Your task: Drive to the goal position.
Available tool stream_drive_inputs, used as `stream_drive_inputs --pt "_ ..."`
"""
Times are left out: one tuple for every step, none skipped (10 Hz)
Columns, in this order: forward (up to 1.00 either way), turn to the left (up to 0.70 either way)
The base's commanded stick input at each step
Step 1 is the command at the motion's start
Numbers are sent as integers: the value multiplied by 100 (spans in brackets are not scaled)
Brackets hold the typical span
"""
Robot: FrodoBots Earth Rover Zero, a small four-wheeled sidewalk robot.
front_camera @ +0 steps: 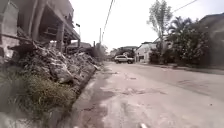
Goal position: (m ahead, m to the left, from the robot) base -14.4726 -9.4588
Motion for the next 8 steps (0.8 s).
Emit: stream_drive_inputs --pt "4 0" --pt "4 0" --pt "4 0" --pt "4 0" --pt "4 0" --pt "4 0" --pt "5 0" --pt "4 0"
